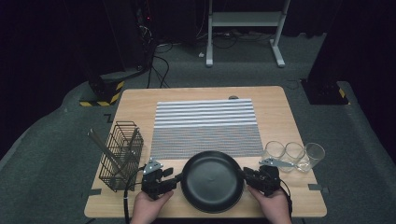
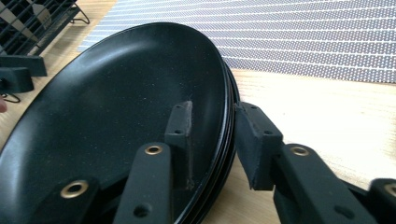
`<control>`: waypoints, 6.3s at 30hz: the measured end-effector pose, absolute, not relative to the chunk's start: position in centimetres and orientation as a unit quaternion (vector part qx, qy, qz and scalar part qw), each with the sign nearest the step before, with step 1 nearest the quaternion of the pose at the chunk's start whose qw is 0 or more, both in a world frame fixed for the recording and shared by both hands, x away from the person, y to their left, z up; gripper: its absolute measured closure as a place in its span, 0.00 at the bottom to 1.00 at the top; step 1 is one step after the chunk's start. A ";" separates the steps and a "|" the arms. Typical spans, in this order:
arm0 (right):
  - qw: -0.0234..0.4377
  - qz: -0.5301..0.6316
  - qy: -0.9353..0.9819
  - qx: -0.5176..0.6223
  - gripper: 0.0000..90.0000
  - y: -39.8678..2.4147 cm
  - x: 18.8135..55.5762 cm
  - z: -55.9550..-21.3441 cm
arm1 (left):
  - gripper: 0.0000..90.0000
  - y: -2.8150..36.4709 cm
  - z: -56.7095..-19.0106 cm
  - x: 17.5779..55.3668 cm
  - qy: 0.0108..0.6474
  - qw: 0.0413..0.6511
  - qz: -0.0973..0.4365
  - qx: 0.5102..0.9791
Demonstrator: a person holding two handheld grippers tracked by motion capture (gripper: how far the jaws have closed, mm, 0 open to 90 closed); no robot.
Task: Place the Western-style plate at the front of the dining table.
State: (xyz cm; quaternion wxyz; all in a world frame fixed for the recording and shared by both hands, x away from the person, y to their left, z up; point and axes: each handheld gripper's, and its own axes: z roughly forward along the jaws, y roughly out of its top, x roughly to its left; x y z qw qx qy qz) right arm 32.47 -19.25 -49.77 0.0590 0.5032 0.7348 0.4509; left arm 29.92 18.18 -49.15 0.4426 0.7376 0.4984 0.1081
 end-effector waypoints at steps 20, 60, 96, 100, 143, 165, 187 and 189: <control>0.002 0.462 0.701 0.544 0.84 -20.0 32.7 -49.8 | 0.69 16.7 -50.3 29.8 0.497 0.439 0.083 0.744; -0.010 0.467 0.677 0.569 0.94 -20.0 32.9 -50.4 | 0.77 16.4 -50.3 29.6 0.523 0.426 0.083 0.733; 0.006 0.485 0.662 0.571 0.94 -19.5 34.3 -50.1 | 0.78 16.3 -49.8 31.3 0.526 0.429 0.091 0.729; 0.008 0.488 0.661 0.570 0.94 -19.4 34.7 -50.1 | 0.79 16.4 -49.8 31.8 0.526 0.431 0.093 0.727; 0.038 0.496 0.671 0.549 0.78 -18.7 35.7 -50.3 | 0.79 16.3 -50.6 33.7 0.514 0.478 0.119 0.702; 0.067 0.478 0.686 0.545 0.87 -17.7 35.1 -50.8 | 0.65 17.2 -51.0 32.8 0.520 0.485 0.072 0.699; 0.073 0.476 0.690 0.540 0.86 -17.6 35.1 -50.8 | 0.73 16.7 -51.4 32.4 0.510 0.489 0.070 0.704; 0.071 0.475 0.691 0.540 0.85 -17.6 35.1 -50.8 | 0.73 16.7 -51.4 32.4 0.511 0.489 0.069 0.703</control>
